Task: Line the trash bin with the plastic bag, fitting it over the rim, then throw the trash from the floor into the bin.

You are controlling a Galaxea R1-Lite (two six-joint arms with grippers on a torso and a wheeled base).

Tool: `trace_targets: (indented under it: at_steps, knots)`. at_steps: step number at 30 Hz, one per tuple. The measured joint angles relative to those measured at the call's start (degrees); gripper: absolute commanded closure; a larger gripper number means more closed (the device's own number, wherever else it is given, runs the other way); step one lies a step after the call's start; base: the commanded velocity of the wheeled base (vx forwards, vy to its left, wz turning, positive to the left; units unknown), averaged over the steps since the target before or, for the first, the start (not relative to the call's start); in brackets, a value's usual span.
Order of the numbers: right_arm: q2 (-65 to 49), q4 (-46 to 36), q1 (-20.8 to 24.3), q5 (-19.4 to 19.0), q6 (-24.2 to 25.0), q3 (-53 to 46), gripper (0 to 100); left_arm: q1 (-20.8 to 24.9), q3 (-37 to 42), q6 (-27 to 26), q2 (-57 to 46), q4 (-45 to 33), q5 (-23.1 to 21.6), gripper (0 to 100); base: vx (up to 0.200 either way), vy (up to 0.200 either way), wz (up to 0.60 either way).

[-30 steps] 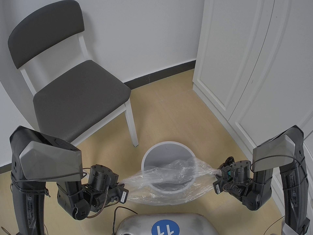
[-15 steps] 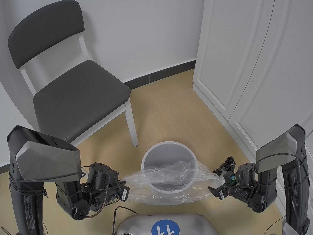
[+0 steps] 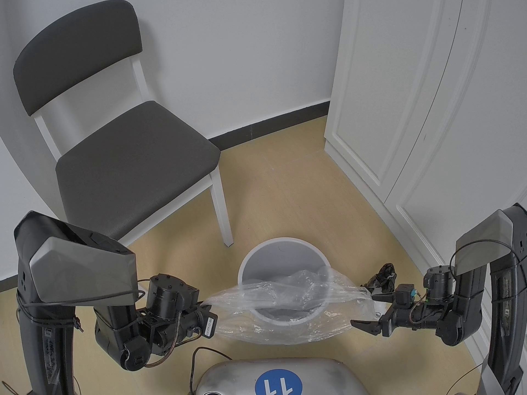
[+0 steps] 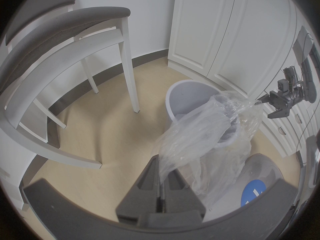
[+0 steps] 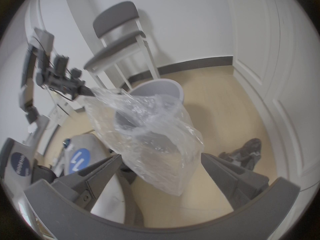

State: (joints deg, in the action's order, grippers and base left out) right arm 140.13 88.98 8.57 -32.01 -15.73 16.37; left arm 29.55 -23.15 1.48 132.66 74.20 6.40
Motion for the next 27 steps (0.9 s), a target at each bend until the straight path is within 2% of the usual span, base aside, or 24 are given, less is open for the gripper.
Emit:
trace_targets:
  at_steps: [4,6,8,12,14,17,18,22,27]
  knots:
    - [-0.39,0.02,-3.43,-9.75,3.88,0.02,0,-0.15,-0.20,0.00,0.52,0.11,0.00,100,0.000,0.000,0.00]
    - [-0.94,0.00,-4.35,-11.89,8.31,0.24,0,-0.15,-0.30,0.02,0.74,0.13,-0.02,100,0.000,0.000,0.00]
    - [-2.06,-0.02,-4.47,-12.13,13.68,0.51,0,-0.20,-0.38,0.05,0.96,0.16,-0.05,100,0.000,0.000,0.00]
    - [-5.77,-0.02,-2.79,-7.67,20.76,1.26,0,-0.23,-0.46,0.07,1.29,0.18,-0.09,100,0.000,0.000,0.00]
    - [-7.36,0.00,-0.91,-2.88,22.64,1.87,0,-0.26,-0.50,0.07,1.38,0.18,-0.06,100,0.000,0.000,0.00]
    - [-9.48,-0.05,3.50,7.03,24.13,3.15,0,-0.26,-0.50,0.24,1.50,0.22,-0.06,100,0.000,0.000,0.00]
    - [-10.12,-0.05,5.25,9.50,24.06,3.66,0,-0.26,-0.50,0.33,1.52,0.20,-0.05,0,0.000,0.000,0.00]
    - [-12.76,-4.92,12.59,17.10,20.35,7.79,0,-0.30,-0.44,0.66,1.60,0.22,-0.06,0,0.000,0.000,0.00]
    - [-14.75,-19.37,16.81,26.38,15.43,16.40,0,-0.30,-0.35,0.84,1.60,0.22,-0.05,0,0.000,0.000,0.00]
